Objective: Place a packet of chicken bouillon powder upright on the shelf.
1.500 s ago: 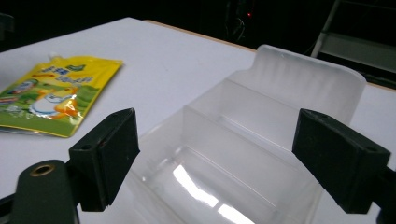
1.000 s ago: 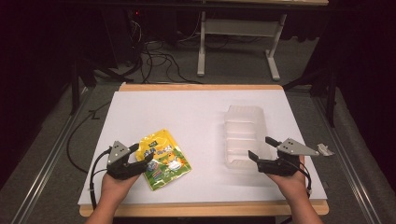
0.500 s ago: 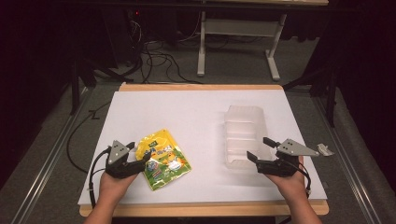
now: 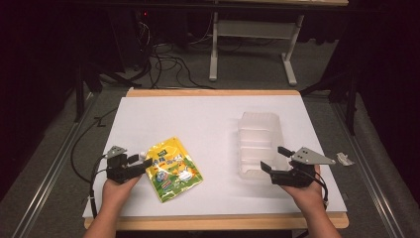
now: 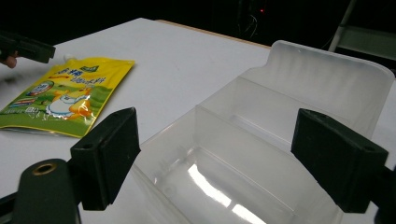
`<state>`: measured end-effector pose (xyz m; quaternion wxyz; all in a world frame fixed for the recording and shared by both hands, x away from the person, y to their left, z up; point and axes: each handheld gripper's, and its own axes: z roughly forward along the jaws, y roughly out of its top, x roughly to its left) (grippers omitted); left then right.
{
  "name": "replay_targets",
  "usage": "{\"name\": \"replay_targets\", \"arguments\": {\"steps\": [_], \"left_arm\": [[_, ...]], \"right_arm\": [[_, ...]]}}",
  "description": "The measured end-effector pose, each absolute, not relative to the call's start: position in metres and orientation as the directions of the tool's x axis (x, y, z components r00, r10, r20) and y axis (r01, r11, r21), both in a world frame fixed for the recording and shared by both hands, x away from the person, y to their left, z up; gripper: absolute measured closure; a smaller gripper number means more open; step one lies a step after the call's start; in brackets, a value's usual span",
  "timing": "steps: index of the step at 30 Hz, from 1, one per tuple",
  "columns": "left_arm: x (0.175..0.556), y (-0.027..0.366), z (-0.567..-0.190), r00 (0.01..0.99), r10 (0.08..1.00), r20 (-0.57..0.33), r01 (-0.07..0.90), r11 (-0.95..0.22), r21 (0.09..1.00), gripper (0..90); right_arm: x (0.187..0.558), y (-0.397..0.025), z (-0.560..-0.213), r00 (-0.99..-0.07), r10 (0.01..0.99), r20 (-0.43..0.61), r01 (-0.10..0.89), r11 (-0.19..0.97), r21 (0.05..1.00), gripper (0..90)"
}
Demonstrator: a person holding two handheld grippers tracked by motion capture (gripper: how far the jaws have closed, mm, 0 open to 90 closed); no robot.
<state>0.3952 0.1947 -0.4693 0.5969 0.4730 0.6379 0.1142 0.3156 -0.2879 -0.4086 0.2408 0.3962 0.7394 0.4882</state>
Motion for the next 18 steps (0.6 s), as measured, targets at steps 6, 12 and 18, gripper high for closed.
{"name": "replay_targets", "arguments": {"steps": [6,12,18], "left_arm": [[0.401,0.200,-0.474,0.110,0.702,-0.703,0.502,0.572,0.649,38.6],[0.404,0.206,-0.477,0.056,0.641,-0.766,0.550,0.620,0.559,42.7],[0.407,0.206,-0.480,0.036,0.627,-0.778,0.574,0.624,0.530,46.8]], "right_arm": [[0.316,-0.286,-0.410,-0.571,0.820,0.031,0.358,0.215,0.909,16.1],[0.317,-0.285,-0.411,-0.574,0.819,0.029,0.361,0.222,0.906,16.4],[0.317,-0.285,-0.411,-0.573,0.819,0.030,0.363,0.220,0.905,16.8]]}}
